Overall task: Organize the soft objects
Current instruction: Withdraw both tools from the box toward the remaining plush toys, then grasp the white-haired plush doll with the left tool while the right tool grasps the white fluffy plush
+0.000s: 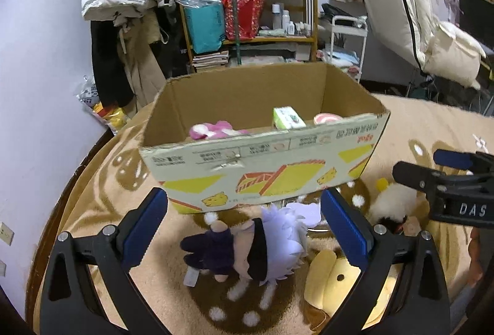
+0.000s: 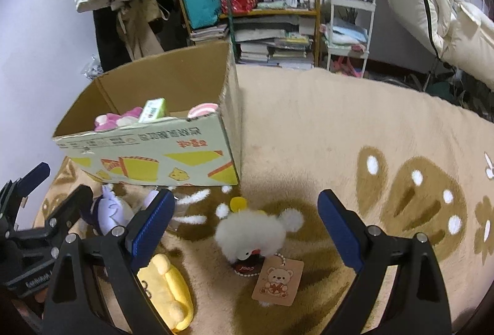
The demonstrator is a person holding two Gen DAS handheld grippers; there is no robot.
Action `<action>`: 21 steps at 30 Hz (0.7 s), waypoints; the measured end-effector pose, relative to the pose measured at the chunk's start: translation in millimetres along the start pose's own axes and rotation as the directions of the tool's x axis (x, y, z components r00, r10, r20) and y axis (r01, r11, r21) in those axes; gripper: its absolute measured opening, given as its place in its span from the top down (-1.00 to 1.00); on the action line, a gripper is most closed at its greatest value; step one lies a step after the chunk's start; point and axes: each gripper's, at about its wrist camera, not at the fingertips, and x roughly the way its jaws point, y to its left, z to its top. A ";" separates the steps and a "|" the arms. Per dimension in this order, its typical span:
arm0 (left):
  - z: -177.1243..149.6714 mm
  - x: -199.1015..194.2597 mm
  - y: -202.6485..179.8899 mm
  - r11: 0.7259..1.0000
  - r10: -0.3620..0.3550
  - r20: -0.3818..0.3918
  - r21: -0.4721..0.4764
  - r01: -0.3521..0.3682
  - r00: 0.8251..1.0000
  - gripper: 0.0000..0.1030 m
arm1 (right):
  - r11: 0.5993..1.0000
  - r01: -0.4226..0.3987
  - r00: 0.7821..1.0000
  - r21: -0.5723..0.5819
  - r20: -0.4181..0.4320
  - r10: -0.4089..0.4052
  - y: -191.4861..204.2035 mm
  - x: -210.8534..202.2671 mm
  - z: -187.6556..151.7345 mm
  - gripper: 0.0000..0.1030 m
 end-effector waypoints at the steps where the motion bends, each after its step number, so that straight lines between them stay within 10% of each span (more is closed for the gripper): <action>1: -1.0 2.1 -1.7 1.000 0.001 -0.005 0.008 0.000 1.000 -0.91 | 1.000 -0.002 1.000 0.006 -0.010 0.002 -1.1 3.5 0.1 -0.90; 21: -15.4 37.9 -24.9 0.988 0.034 -0.078 0.154 -0.021 0.996 -0.92 | 0.982 -0.020 0.977 0.189 -0.207 0.060 -25.1 65.6 -12.9 -0.90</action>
